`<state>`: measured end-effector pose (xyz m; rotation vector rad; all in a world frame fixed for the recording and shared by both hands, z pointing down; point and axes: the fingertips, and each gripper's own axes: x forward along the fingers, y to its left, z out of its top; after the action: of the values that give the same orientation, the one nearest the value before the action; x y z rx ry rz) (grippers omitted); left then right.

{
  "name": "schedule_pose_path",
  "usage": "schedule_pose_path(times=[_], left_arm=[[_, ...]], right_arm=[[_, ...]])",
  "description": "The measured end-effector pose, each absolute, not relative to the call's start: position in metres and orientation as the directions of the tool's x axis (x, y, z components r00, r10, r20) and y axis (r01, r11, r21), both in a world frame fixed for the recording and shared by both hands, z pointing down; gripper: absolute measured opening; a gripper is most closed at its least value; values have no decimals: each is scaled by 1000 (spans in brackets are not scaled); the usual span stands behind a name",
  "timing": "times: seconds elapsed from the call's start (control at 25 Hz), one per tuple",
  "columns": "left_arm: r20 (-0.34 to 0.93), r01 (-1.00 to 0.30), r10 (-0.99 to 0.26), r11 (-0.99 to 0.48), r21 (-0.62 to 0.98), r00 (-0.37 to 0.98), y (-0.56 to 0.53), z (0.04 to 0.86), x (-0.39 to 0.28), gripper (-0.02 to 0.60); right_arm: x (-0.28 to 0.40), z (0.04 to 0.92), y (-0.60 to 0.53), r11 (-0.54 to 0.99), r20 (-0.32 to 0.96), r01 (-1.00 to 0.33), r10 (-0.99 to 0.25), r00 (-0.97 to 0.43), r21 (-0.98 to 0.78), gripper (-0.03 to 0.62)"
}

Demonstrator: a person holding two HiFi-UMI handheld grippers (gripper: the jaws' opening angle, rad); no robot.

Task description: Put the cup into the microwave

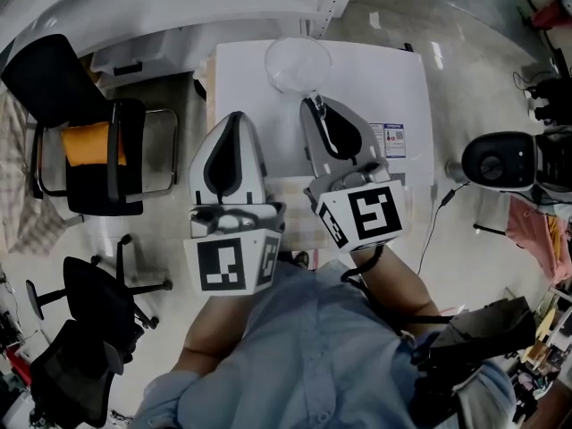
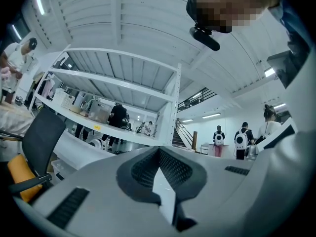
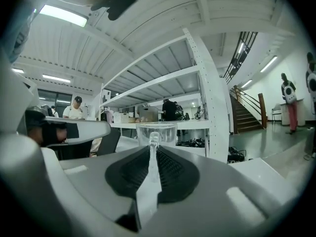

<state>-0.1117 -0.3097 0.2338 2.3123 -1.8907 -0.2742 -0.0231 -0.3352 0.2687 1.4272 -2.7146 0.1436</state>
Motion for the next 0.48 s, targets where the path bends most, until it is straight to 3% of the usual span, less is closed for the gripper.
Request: schedule_pose_path(times=[0.48], left_arm=[[-81, -956, -973, -227, 185, 215, -249, 218, -79, 6]], right_arm=[[9, 253, -272, 559, 67, -828, -825, -561, -54, 28]])
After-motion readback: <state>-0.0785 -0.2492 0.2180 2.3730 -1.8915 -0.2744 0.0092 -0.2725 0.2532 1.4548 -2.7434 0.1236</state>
